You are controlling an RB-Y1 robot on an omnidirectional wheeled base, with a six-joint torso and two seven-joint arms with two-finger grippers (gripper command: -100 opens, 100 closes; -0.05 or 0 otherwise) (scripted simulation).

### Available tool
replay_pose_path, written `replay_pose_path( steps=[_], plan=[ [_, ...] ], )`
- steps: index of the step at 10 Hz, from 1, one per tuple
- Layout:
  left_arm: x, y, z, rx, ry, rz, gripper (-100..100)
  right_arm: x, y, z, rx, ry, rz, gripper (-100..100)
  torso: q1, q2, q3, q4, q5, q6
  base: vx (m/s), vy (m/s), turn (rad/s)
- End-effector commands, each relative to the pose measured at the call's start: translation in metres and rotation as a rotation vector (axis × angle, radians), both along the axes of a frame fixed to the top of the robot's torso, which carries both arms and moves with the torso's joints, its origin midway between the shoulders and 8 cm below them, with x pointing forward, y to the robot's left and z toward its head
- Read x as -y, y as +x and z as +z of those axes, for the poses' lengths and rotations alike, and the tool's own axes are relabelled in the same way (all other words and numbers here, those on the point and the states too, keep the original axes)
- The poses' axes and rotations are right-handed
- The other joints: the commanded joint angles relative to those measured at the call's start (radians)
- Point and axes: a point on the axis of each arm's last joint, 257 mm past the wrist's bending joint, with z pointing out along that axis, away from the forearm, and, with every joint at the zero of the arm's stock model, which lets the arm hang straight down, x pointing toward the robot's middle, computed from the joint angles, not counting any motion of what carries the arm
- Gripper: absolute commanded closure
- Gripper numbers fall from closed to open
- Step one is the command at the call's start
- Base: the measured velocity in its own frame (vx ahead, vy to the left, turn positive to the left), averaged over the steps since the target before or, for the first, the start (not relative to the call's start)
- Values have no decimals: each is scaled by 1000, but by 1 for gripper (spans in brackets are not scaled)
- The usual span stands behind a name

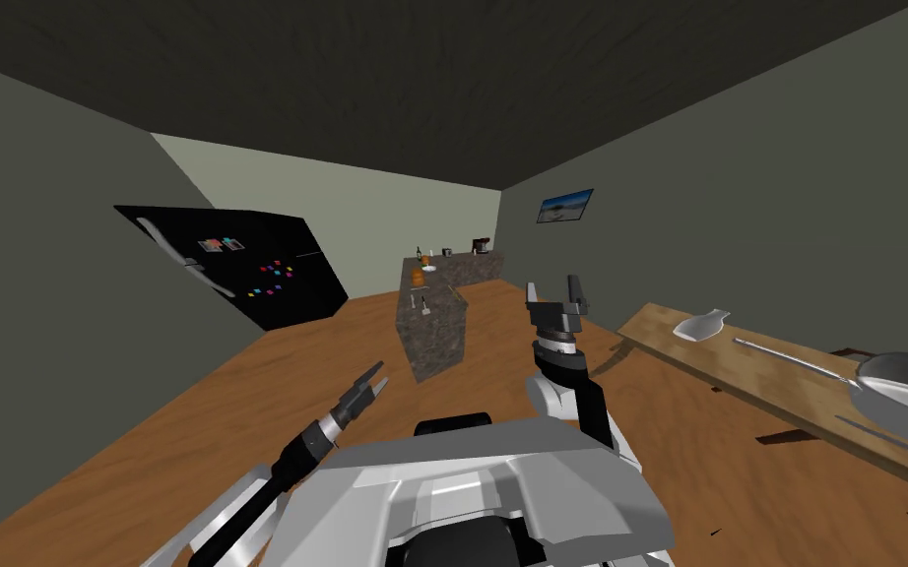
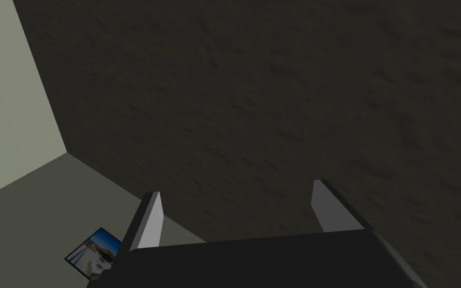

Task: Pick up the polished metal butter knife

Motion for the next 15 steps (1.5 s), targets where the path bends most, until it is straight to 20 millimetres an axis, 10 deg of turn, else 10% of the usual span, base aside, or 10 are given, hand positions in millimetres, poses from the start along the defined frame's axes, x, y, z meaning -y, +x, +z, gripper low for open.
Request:
replay_pose_path(
  steps=[1, 15],
  plan=[
    [-16, -17, -24, -80, 31, -19, -100, 0, 0, 0, 0, 0, 0, 0, 0, 0, 0, 0, 0, 0, 2, -45, -291],
    [-180, -121, -114, -534, 272, -1, -100, 0, 0, 0, 0, 0, 0, 0, -1, -4, -2, -1, 0, 1, 26, -31, -161]
  ],
)
